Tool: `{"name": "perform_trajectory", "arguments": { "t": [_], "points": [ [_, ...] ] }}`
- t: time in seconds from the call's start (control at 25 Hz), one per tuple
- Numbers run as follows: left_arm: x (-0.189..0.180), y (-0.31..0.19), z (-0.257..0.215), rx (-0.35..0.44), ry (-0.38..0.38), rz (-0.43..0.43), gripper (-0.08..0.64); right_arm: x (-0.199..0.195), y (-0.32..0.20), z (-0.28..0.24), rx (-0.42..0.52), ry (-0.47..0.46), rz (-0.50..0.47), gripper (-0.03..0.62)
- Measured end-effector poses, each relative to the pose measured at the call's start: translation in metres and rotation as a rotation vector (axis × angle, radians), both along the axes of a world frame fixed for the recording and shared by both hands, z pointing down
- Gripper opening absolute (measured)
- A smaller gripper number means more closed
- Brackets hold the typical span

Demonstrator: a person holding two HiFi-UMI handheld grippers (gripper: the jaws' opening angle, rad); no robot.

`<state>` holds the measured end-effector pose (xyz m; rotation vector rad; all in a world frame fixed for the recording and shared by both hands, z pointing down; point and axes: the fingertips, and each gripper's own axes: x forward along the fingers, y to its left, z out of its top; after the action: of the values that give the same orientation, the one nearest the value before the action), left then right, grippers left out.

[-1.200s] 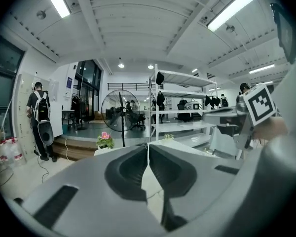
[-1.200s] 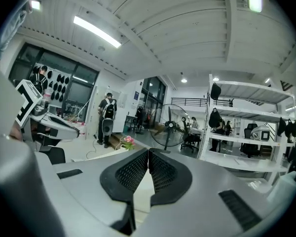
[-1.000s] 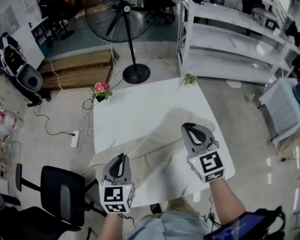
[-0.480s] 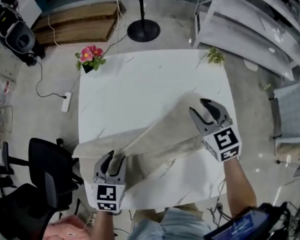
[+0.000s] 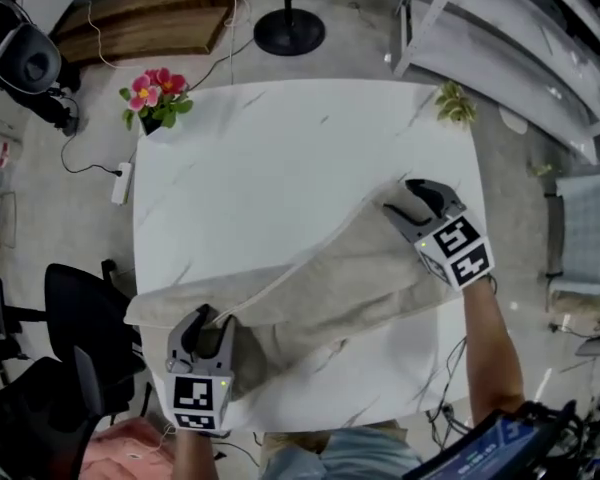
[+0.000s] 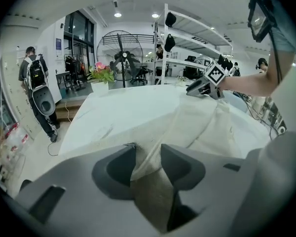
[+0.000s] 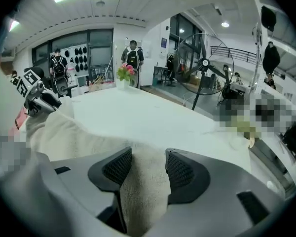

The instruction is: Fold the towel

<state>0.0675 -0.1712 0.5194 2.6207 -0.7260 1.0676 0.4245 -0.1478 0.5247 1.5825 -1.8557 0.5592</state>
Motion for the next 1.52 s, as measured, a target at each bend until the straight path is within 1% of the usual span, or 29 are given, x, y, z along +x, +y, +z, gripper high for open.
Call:
{"name": "perform_trajectory", "arguments": {
  "t": [0.08, 0.12, 0.2, 0.24, 0.28, 0.32, 0.4, 0.52, 0.68, 0.8, 0.92, 1.0, 1.12, 1.32, 1.52],
  "points": [
    [0.001, -0.001, 0.000, -0.001, -0.003, -0.005, 0.166, 0.000, 0.000, 0.007, -0.018, -0.036, -0.012, 0.227],
    [0.001, -0.001, 0.000, -0.004, -0.006, -0.006, 0.166, -0.001, -0.001, 0.008, -0.023, -0.059, -0.022, 0.207],
    [0.000, -0.003, 0.000, -0.003, -0.009, -0.014, 0.166, -0.003, -0.002, 0.009, -0.041, -0.076, -0.046, 0.153],
    [0.000, -0.004, 0.000, 0.000, -0.008, -0.022, 0.166, -0.004, -0.003, 0.009, -0.051, -0.067, -0.059, 0.078],
    [-0.001, -0.005, 0.000, 0.002, -0.007, -0.030, 0.166, -0.004, -0.003, 0.009, -0.057, -0.056, -0.071, 0.048],
    [-0.001, -0.006, -0.001, 0.002, -0.008, -0.040, 0.166, -0.004, -0.004, 0.007, -0.056, -0.046, -0.078, 0.042],
    [0.000, -0.011, -0.005, 0.011, -0.001, -0.060, 0.166, -0.002, -0.006, -0.003, -0.020, -0.038, -0.067, 0.038],
    [0.004, -0.021, -0.013, 0.021, 0.011, -0.092, 0.165, 0.008, -0.016, -0.031, 0.093, -0.039, -0.004, 0.040],
    [0.011, -0.045, -0.027, 0.051, 0.057, -0.155, 0.164, 0.024, -0.029, -0.065, 0.216, 0.013, 0.072, 0.040],
    [0.021, -0.067, -0.035, 0.085, 0.086, -0.185, 0.160, 0.038, -0.039, -0.082, 0.275, 0.056, 0.117, 0.040],
    [0.034, -0.086, -0.037, 0.121, 0.087, -0.176, 0.153, 0.051, -0.051, -0.089, 0.313, 0.088, 0.150, 0.041],
    [0.042, -0.096, -0.035, 0.134, 0.082, -0.169, 0.152, 0.058, -0.060, -0.088, 0.323, 0.105, 0.168, 0.041],
    [0.050, -0.111, -0.034, 0.145, 0.089, -0.183, 0.150, 0.068, -0.074, -0.081, 0.319, 0.125, 0.193, 0.041],
    [0.057, -0.136, -0.028, 0.136, 0.112, -0.223, 0.147, 0.080, -0.096, -0.052, 0.260, 0.140, 0.207, 0.043],
    [0.053, -0.163, -0.028, 0.155, 0.116, -0.265, 0.144, 0.088, -0.115, -0.021, 0.195, 0.171, 0.208, 0.049]
  ]
}}
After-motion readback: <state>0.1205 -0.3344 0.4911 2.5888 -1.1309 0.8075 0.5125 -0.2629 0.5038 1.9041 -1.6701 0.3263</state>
